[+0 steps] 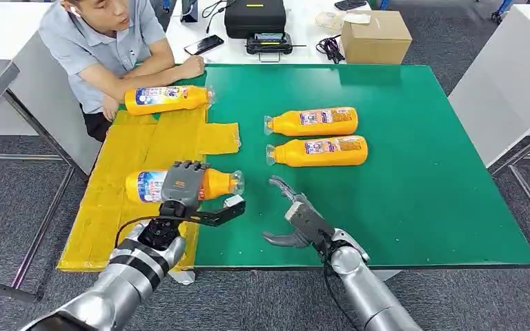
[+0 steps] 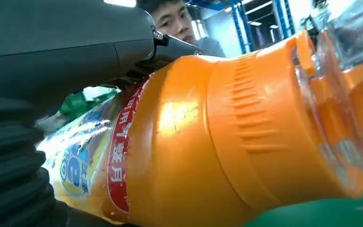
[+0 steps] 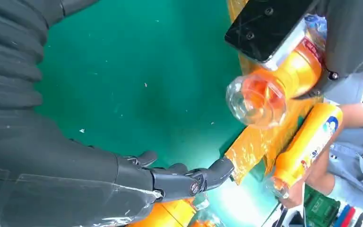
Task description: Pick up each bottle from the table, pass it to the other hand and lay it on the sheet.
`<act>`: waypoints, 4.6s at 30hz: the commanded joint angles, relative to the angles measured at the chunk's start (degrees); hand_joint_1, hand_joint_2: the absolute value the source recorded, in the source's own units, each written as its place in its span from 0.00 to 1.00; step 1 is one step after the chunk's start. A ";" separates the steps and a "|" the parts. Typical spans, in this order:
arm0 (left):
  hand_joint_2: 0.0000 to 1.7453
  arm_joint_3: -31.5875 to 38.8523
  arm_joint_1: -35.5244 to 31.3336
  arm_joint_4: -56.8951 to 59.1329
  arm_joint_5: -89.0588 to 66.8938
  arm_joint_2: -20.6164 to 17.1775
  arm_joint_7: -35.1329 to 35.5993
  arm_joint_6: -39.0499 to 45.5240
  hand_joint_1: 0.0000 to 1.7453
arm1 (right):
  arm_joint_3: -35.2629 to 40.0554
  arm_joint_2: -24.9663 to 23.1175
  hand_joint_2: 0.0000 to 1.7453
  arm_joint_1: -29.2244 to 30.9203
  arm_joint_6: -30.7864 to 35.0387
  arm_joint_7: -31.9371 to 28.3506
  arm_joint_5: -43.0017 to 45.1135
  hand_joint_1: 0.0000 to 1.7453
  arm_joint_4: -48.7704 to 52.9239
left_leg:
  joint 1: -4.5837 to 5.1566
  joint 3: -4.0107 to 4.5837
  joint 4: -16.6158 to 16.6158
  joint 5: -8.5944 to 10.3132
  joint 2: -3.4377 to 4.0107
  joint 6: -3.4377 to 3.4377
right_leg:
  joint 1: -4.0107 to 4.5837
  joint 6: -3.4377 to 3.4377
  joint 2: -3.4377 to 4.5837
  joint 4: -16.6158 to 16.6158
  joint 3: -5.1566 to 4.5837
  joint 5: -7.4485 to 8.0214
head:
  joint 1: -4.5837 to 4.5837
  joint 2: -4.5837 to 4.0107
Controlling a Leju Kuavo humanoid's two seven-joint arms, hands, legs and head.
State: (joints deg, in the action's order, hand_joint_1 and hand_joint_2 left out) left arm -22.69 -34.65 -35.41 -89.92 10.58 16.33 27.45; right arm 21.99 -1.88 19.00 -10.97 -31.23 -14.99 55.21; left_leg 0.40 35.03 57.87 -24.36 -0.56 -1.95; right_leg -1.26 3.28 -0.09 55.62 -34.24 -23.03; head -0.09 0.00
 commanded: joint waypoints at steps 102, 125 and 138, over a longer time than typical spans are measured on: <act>1.00 1.07 18.77 -27.89 63.62 8.95 -47.91 12.55 0.00 | -8.58 -5.48 1.00 -14.20 30.45 0.08 0.05 0.00 25.29 | -0.08 -0.11 -0.04 -0.12 0.01 0.10 | 0.09 -0.13 -0.02 -0.06 0.10 -0.10 | 0.00 0.00; 0.00 -9.33 21.42 -28.62 84.02 4.78 -45.54 11.42 0.00 | -8.89 -2.91 0.00 -17.60 24.76 5.60 1.25 0.00 23.54 | -0.09 -0.31 -0.12 -0.18 0.04 0.14 | 0.11 -0.18 0.01 -0.13 0.29 -0.15 | 0.02 0.00; 1.00 -14.40 22.52 -32.86 93.67 2.23 -43.21 5.41 0.00 | -4.16 3.70 1.00 -15.23 42.13 11.13 -29.12 0.00 17.86 | -0.09 -0.19 -0.09 -0.14 0.12 0.10 | 0.11 -0.14 0.09 -0.14 0.19 -0.06 | 0.00 0.00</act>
State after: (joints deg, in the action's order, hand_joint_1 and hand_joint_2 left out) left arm -33.15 -11.87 -67.49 2.53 16.85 -27.54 33.62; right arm 15.50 -2.39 1.44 31.19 -21.09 -43.47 79.04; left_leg 0.36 35.09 57.85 -24.45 -0.56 -1.93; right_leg -1.21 3.24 -0.08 55.59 -34.28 -23.09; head -0.09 0.00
